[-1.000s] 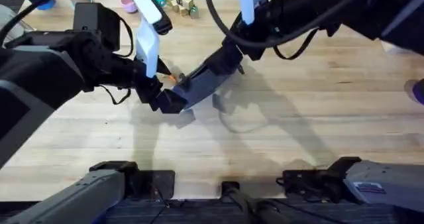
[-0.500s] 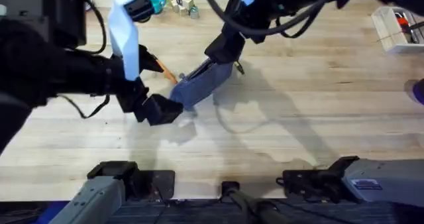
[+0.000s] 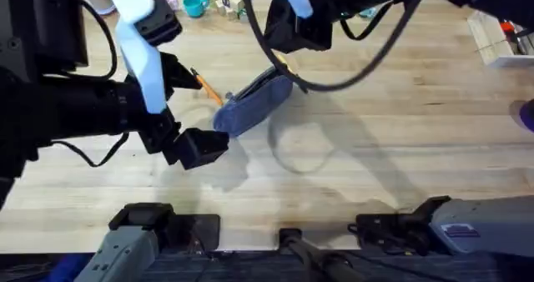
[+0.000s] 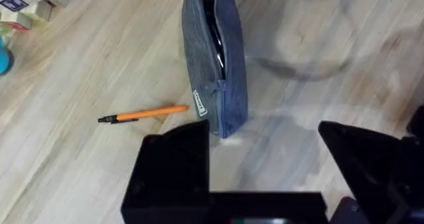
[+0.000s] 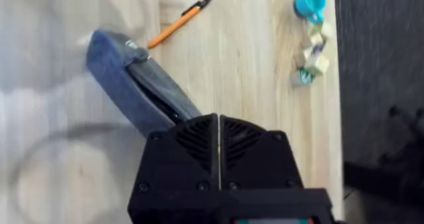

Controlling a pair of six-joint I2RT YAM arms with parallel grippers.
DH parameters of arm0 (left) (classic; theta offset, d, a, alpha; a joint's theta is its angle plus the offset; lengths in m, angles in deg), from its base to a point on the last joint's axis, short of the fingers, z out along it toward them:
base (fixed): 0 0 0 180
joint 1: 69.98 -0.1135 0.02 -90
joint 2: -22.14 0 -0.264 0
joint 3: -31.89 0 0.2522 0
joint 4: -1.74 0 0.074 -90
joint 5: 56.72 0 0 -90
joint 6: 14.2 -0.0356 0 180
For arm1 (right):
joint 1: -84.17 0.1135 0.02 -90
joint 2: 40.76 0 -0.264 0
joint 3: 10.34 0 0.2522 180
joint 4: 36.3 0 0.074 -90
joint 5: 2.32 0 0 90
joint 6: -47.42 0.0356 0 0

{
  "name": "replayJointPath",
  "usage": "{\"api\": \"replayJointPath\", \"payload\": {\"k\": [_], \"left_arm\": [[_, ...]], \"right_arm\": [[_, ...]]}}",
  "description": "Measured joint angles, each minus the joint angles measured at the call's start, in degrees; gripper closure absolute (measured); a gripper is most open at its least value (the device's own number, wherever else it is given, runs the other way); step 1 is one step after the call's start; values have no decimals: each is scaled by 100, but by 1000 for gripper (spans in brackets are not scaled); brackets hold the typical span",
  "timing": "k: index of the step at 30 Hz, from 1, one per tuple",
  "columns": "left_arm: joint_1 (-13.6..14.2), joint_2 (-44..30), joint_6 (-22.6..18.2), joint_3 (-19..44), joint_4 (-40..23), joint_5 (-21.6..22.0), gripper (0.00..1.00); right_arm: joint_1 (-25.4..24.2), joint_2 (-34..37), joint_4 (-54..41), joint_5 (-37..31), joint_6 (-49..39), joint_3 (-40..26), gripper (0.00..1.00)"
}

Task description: Unzip the bag, pick up the pens from the table one at a time and place them inside, then zip the bag closed.

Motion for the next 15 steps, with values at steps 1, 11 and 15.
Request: {"api": "replayJointPath", "payload": {"k": [1, 11, 15], "left_arm": [[0, 0, 2, 0, -2, 11, 8], [0, 0, 0, 0, -13, 31, 8], [0, 0, 0, 0, -13, 31, 8]], "right_arm": [[0, 0, -44, 53, -250, 0, 971], [0, 81, -497, 410, -1818, -4, 972], [0, 317, -512, 446, -2069, -4, 972]]}}
